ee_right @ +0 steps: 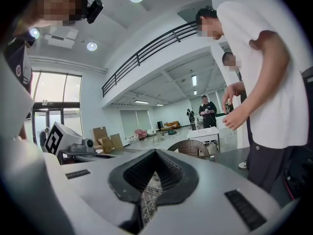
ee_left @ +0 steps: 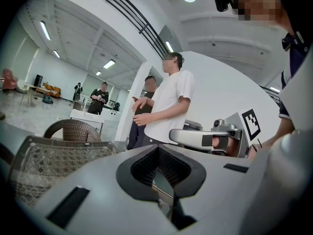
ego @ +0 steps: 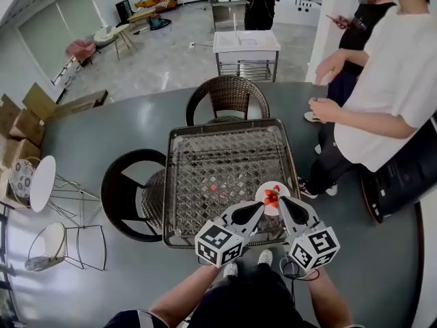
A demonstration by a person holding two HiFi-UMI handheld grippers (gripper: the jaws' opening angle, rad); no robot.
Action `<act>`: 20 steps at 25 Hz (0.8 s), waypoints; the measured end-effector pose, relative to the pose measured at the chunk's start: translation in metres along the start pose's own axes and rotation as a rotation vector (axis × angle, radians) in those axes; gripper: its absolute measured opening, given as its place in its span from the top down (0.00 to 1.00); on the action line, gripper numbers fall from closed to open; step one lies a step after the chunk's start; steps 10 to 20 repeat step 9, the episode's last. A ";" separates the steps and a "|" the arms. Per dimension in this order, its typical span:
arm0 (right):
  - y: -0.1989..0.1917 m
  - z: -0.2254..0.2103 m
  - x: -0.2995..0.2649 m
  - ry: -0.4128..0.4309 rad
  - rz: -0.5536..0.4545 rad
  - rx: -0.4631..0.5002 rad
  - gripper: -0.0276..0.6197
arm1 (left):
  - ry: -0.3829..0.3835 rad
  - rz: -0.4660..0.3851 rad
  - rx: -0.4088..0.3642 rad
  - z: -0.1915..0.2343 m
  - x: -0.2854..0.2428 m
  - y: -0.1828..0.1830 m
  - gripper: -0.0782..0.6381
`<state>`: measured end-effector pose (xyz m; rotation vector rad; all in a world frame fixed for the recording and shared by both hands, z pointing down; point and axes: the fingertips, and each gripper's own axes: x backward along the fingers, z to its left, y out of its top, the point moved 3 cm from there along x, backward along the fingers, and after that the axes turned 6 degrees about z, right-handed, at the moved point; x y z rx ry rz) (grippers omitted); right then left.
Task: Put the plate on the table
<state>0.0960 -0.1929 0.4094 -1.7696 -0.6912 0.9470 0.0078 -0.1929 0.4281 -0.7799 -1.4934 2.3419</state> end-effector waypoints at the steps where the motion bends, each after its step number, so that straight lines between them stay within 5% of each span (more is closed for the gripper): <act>1: 0.001 0.001 0.000 0.001 -0.002 0.002 0.95 | 0.000 -0.002 0.000 0.000 0.001 0.000 0.88; 20: 0.007 0.006 0.000 0.011 -0.015 -0.003 0.95 | -0.003 -0.004 -0.001 -0.002 0.001 0.004 0.88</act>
